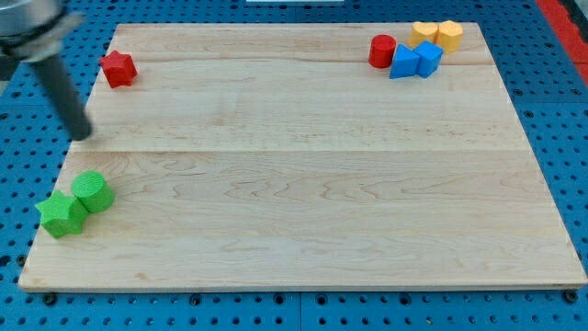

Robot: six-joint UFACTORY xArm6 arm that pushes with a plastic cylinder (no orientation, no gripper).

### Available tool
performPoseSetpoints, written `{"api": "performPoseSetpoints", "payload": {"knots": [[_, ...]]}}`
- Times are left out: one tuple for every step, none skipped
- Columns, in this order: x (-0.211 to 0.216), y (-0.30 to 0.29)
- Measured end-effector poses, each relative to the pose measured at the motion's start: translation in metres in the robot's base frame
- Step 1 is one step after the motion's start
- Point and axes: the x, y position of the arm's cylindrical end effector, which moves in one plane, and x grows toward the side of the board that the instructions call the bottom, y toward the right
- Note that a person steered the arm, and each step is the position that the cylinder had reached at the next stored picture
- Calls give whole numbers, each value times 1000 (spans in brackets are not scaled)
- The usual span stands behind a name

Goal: Slide the red blocks to the top left of the blue blocks

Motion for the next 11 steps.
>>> {"api": "performPoseSetpoints", "payload": {"knots": [[1, -4], [1, -5], [1, -5], [2, -5], [2, -5], [-62, -5], [-103, 14], [-122, 36], [-138, 79], [-156, 77], [-168, 104]]}}
